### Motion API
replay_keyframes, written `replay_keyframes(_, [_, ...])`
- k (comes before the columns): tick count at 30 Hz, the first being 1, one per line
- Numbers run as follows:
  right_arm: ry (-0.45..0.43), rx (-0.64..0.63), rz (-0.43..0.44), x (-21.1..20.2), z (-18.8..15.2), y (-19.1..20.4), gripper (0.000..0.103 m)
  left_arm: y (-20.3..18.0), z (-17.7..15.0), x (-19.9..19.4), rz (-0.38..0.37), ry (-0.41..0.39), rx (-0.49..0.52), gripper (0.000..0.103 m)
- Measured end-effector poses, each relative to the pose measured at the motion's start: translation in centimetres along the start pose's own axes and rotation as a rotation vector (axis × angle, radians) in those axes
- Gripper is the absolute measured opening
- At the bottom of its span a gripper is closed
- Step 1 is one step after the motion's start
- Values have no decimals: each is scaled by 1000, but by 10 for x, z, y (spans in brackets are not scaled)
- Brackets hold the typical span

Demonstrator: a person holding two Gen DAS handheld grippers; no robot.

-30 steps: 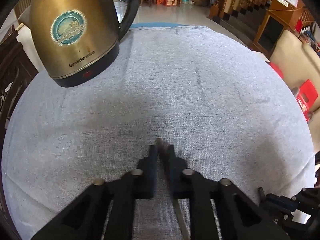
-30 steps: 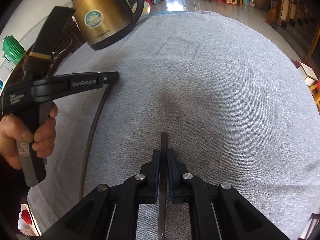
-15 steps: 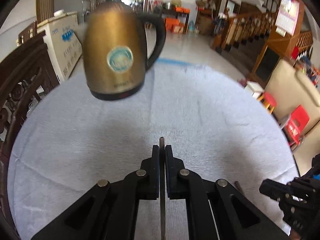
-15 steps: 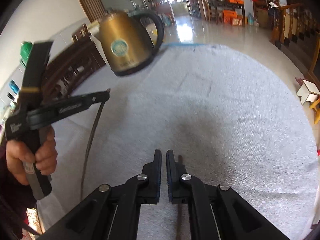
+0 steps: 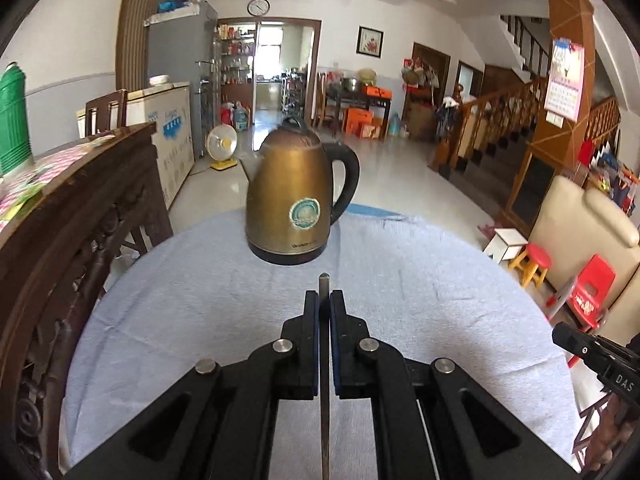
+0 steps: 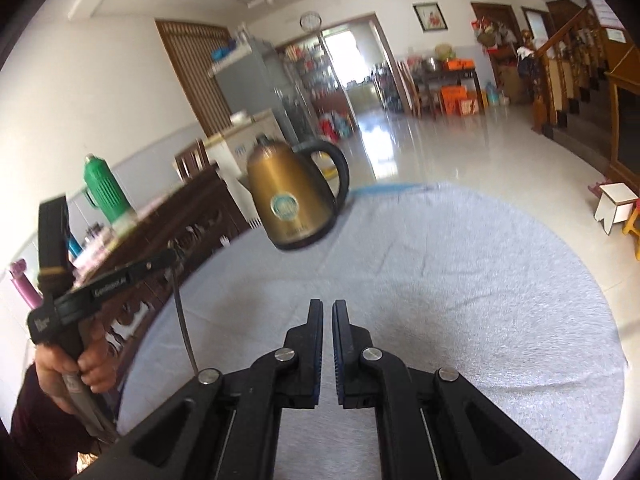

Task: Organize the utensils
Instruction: 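Lift both held chopsticks upright and carry them toward the holder cup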

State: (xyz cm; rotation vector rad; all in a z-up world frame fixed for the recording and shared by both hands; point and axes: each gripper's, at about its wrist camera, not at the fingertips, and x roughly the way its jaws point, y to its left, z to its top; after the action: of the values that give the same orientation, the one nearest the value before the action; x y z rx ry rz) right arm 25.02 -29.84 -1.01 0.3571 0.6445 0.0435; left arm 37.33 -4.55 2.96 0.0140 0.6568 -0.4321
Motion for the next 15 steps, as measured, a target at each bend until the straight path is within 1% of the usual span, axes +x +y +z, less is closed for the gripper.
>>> replay_keyframes(2, [43, -6, -60, 3, -1, 1, 5, 3, -3, -9, 0, 3, 2, 5])
replay_keyframes(3, [83, 3, -92, 11, -3, -3, 5, 4, -5, -12, 7, 6, 3, 5])
replay_keyframes(4, [129, 32, -86, 21, -4, -11, 7, 6, -6, -15, 6, 12, 1, 5])
replay_keyframes(5, [197, 53, -82, 32, -7, -20, 16, 8, -9, -15, -1, 19, -6, 5])
replay_keyframes(6, [242, 64, -83, 42, -10, -27, 24, 10, -12, -14, -7, 31, -14, 5])
replay_keyframes(7, [296, 94, -92, 57, -15, -38, 39, 12, -14, -11, -11, 45, -20, 5])
replay_keyframes(8, [352, 119, -103, 73, -21, -47, 48, 12, -17, -5, -14, 63, -28, 5])
replay_keyframes(9, [387, 123, -110, 83, -25, -52, 48, 14, -19, 1, -16, 81, -37, 5])
replay_keyframes(10, [441, 114, -123, 98, -30, -56, 48, 15, -21, 2, -16, 87, -40, 5])
replay_keyframes(12, [497, 60, -146, 119, -34, -54, 48, 16, -22, 4, -19, 84, -39, 5])
replay_keyframes(14, [545, -1, -189, 137, -33, -49, 43, 16, -22, 4, -38, 87, -37, 5])
replay_keyframes(15, [566, -21, -191, 143, -32, -46, 41, 14, -22, 4, -39, 87, -30, 5])
